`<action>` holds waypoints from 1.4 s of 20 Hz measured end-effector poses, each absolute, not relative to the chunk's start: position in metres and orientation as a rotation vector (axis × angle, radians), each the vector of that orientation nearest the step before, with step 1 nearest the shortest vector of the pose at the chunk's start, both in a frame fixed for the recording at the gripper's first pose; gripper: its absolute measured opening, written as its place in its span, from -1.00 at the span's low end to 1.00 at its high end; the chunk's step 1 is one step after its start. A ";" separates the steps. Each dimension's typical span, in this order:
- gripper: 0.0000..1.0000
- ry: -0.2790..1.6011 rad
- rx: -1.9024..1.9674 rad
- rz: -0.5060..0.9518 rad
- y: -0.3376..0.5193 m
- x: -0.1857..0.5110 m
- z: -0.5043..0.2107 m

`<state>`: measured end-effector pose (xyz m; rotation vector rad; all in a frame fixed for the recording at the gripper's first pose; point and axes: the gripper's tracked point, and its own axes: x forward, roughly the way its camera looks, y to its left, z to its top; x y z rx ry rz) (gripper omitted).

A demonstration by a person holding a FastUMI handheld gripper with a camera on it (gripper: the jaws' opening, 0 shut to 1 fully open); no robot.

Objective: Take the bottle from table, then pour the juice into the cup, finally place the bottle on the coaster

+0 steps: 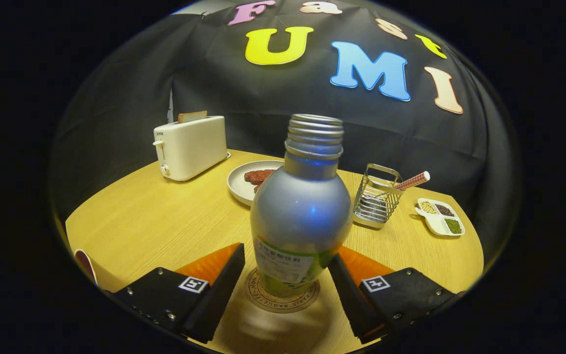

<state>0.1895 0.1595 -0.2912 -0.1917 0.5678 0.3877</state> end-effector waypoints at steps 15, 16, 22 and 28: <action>0.95 0.360 -0.139 0.306 0.122 0.120 -0.141; 0.95 0.342 -0.133 0.302 0.123 0.117 -0.127; 0.95 0.226 -0.085 0.215 0.101 0.074 -0.059; 0.95 0.147 -0.076 0.159 0.093 0.024 -0.037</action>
